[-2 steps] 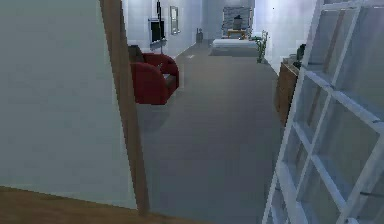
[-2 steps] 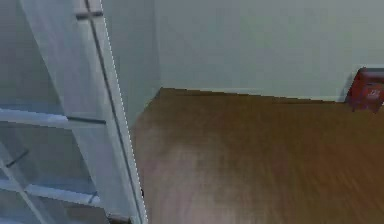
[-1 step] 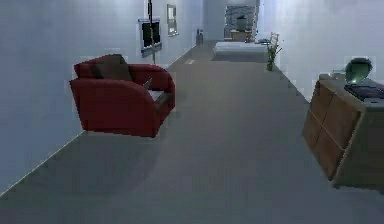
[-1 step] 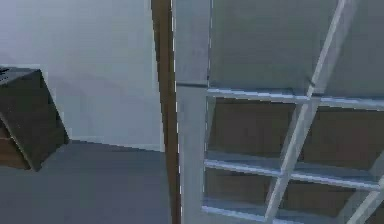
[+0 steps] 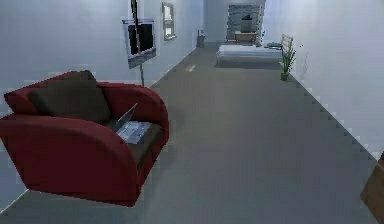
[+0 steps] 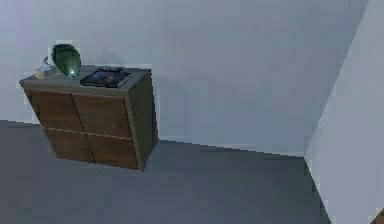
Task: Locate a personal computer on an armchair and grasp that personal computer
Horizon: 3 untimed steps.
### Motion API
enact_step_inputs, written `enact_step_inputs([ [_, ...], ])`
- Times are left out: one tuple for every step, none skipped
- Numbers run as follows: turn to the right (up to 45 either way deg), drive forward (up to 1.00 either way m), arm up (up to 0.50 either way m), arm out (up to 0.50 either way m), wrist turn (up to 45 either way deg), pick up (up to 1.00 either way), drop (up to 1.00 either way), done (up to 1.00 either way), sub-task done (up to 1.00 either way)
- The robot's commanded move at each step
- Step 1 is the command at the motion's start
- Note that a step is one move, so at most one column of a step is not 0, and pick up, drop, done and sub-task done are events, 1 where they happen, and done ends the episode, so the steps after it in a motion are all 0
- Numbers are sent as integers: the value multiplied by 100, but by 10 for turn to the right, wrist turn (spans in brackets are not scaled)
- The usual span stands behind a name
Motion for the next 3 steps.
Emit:
enact_step_inputs([
  [30, 0, 0, 0, 0, 0, 0, 0, 0],
  [0, 60, 0, 0, 0, 0, 0, 0, 0],
  [60, 0, 0, 0, 0, 0, 0, 0, 0],
])
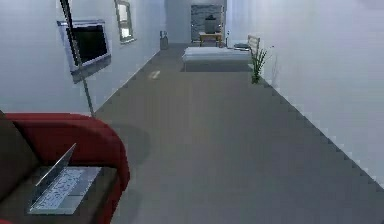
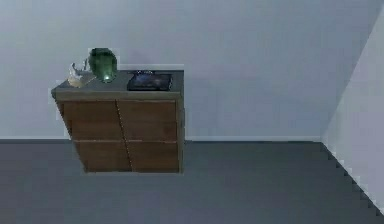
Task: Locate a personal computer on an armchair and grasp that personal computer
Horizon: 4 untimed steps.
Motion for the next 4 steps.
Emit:
enact_step_inputs([
  [0, 30, 0, 0, 0, 0, 0, 0, 0],
  [-450, 0, 0, 0, 0, 0, 0, 0, 0],
  [-450, 0, 0, 0, 0, 0, 0, 0, 0],
  [-420, 0, 0, 0, 0, 0, 0, 0, 0],
])
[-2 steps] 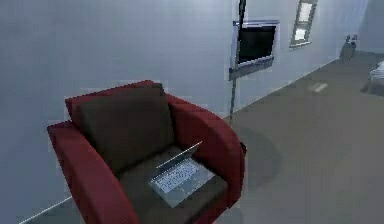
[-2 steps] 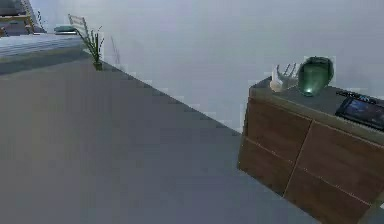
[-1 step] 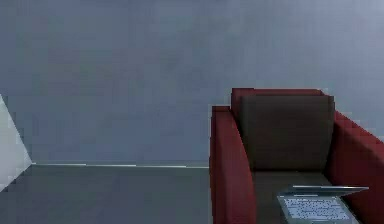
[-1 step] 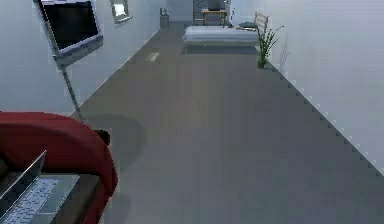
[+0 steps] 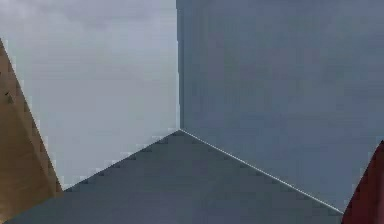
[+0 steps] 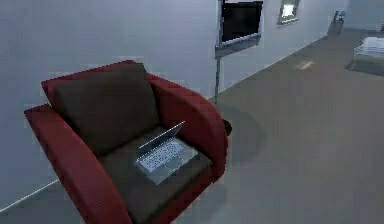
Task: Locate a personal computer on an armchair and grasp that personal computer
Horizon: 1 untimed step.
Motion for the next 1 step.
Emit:
enact_step_inputs([
  [450, 0, 0, 0, 0, 0, 0, 0, 0],
])
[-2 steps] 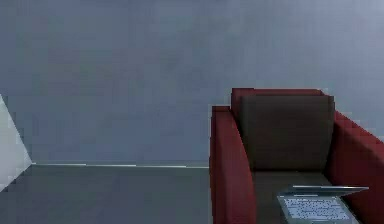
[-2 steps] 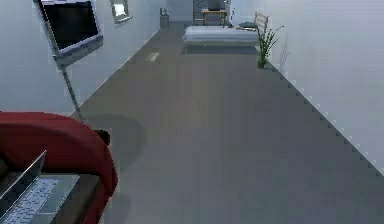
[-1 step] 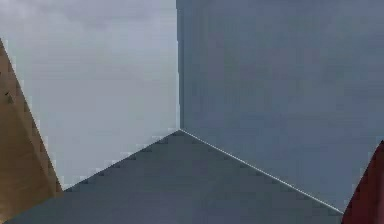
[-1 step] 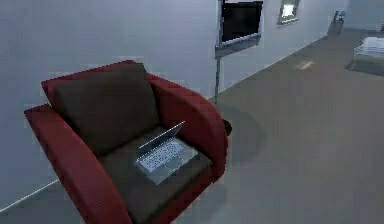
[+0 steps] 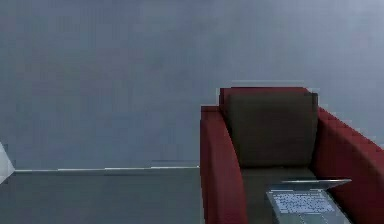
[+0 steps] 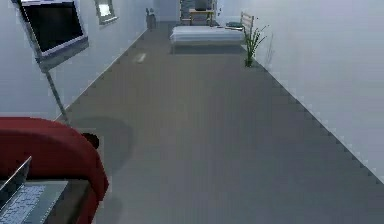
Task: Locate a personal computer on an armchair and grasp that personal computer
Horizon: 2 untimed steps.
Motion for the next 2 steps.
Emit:
enact_step_inputs([
  [300, 0, 0, 0, 0, 0, 0, 0, 0],
  [0, 35, 0, 0, 0, 0, 0, 0, 0],
])
